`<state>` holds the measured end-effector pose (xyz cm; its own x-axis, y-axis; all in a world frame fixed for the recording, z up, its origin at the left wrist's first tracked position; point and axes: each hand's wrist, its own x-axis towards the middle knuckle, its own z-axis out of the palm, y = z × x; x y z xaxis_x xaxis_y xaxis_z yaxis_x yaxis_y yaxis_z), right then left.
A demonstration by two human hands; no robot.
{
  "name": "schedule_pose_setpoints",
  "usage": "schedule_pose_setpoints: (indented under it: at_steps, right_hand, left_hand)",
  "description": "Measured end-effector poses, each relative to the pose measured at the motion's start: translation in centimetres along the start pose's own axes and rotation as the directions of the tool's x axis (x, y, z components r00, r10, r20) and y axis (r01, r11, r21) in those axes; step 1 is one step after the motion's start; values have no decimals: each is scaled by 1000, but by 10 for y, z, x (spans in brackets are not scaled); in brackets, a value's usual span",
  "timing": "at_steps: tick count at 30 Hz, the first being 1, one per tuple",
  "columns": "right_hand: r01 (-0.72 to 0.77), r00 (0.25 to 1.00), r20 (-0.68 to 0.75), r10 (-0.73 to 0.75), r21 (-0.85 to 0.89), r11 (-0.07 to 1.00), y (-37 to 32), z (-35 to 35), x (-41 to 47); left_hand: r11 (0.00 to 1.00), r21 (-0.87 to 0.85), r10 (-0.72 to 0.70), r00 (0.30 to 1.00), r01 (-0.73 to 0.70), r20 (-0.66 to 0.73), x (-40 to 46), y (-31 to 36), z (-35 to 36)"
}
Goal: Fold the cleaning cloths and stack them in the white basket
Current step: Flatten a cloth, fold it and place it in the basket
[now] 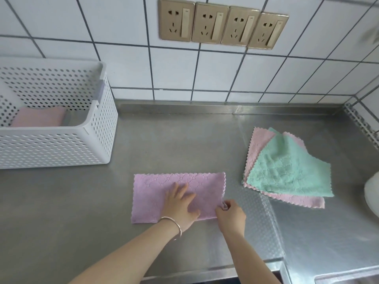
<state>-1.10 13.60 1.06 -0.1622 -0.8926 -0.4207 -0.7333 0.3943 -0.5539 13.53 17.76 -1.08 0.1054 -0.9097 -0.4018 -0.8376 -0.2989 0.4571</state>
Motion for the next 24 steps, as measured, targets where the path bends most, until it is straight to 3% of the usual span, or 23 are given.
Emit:
schedule_pose_setpoints:
  at_steps: [1, 2, 4, 5, 6, 7, 9, 11, 15, 19, 24]
  right_hand:
    - [66, 997, -51, -66, -4, 998, -8, 0, -6]
    - [163, 979, -119, -166, -36, 986, -15, 2, -14]
    - [431, 865, -209, -456, -159, 888, -29, 12, -27]
    - [557, 774, -207, -598, -224, 799, -35, 18, -34]
    - [658, 682, -188, -707, -266, 705, -40, 25, -40]
    - [734, 601, -162, -783, -275, 621, -44, 32, -46]
    - [835, 485, -118, -867, -235, 499, -48, 44, -57]
    - [873, 445, -71, -893, -187, 450, -46, 53, -61]
    - [834, 514, 89, -853, -286, 473, -33, 78, -54]
    - [801, 566, 199, -800, -363, 476, -27, 99, -46]
    - [799, 552, 241, -798, -428, 423, -26, 115, -39]
  left_hand:
    - [968, -246, -47, 999, 39, -26, -3, 7, -7]
    - [860, -503, -104, 995, 84, -11, -6, 15, -18]
    - [467, -859, -190, 972, 210, 135, -9, 26, -36]
    - [270, -931, -231, 955, 246, 185, -9, 27, -44]
    - [157, -952, -278, 936, 264, 213, -9, 24, -49]
    - [130, -951, -320, 920, 280, 227, -10, 20, -55]
    - [258, -923, -383, 907, 286, 174, -13, 9, -64]
    - [428, -861, -412, 908, 273, 83, -18, -5, -69]
    - [564, -772, -484, 875, 293, -22, -25, -37, -74]
    - [741, -548, -537, 832, 389, -135, -23, -65, -66]
    - [768, -494, -548, 817, 407, -180, -18, -80, -52]
